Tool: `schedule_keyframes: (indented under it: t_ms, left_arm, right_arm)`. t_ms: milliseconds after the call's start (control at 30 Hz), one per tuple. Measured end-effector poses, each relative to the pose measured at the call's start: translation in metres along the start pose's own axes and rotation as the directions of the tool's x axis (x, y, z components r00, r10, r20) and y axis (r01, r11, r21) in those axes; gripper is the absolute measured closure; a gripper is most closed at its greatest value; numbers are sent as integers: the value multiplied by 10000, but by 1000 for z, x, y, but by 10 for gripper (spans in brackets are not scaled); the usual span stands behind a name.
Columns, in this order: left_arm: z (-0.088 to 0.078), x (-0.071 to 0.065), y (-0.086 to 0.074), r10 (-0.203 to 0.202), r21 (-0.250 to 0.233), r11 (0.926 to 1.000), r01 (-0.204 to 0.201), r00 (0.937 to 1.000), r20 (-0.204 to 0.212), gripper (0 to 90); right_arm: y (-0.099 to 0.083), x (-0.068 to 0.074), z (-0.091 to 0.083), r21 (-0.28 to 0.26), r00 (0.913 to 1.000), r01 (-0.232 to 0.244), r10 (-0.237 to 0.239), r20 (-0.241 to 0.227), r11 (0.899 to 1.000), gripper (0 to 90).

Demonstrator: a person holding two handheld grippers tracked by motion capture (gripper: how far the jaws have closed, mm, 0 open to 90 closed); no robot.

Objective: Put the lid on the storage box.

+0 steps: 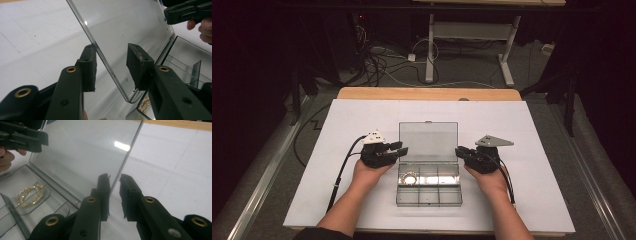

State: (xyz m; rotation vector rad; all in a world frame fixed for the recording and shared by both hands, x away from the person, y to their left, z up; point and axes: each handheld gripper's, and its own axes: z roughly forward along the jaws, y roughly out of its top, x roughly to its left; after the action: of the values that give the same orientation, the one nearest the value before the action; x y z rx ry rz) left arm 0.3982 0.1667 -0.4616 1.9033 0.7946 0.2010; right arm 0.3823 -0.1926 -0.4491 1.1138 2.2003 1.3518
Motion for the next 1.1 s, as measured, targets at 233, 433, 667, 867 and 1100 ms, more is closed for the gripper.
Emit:
schedule_keyframes:
  t_ms: [233, 433, 667, 867, 1100]
  left_arm:
    - [-7, -6, 1, 378, -177, 9991, -381, 9992, -156, 657]
    - [-11, -12, 0, 622, -324, 9975, -631, 9977, -281, 676]
    - [-16, -16, -3, 735, -467, 9961, -745, 9970, -232, 692]
    - [-20, -21, -4, 924, -533, 9942, -935, 9955, -224, 692]
    - [-25, -29, -6, 1153, -534, 9917, -1165, 9930, -248, 693]
  right_arm:
    - [-5, 7, -17, -119, 9987, 475, -472, 185, 9988, 862]
    - [-8, 16, -26, -416, 9964, 841, -838, 88, 9956, 900]
    - [-5, 29, -21, -279, 9934, 1138, -1142, -134, 9931, 900]
    - [-3, 36, -16, -287, 9926, 1207, -1211, -123, 9923, 900]
    - [-4, 40, -18, -305, 9918, 1251, -1258, -240, 9917, 900]
